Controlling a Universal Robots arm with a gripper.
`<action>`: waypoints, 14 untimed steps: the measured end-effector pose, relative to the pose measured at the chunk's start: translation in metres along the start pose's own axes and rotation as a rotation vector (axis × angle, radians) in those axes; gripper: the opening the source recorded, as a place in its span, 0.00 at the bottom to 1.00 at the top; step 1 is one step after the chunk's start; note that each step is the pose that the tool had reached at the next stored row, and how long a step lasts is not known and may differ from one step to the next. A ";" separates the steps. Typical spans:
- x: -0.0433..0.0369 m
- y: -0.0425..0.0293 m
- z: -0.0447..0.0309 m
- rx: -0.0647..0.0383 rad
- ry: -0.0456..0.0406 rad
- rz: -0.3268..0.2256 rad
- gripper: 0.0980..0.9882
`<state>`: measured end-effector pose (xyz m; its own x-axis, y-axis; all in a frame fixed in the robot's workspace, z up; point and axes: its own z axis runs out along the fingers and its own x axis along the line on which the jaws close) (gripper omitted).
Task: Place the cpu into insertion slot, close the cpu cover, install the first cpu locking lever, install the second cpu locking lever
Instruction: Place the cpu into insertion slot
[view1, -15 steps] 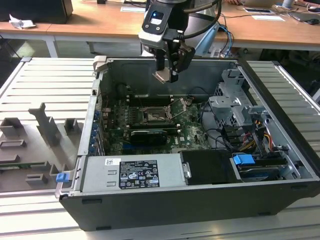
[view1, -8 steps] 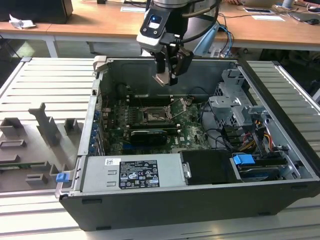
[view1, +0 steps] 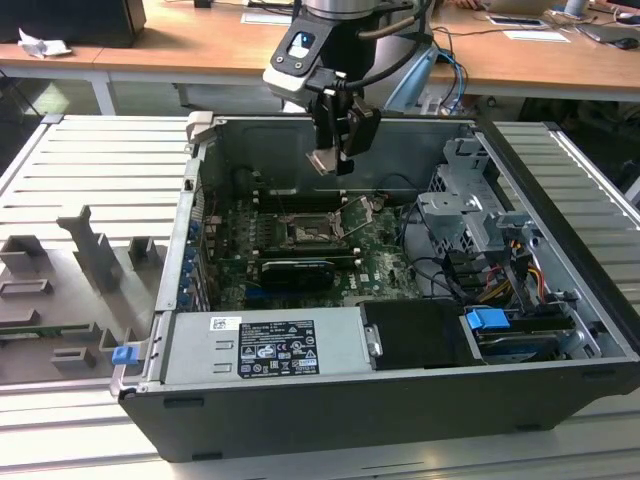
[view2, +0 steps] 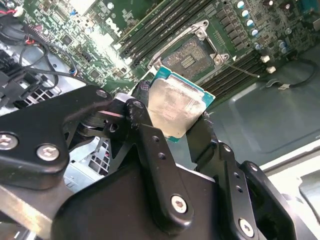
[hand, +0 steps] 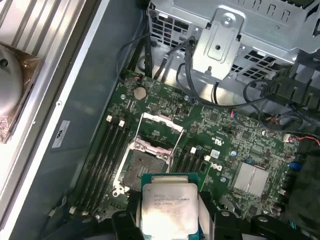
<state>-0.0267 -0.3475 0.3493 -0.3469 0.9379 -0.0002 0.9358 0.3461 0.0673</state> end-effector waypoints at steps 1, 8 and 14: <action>0.0000 0.0000 0.0003 0.000 -0.0004 0.004 0.50; 0.0000 -0.0002 0.0029 0.000 -0.0009 0.013 0.50; 0.0000 -0.0005 0.0064 0.000 -0.0066 0.084 0.50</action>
<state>-0.0267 -0.3475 0.3429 -0.2663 0.9639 -0.0011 0.9617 0.2658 0.0671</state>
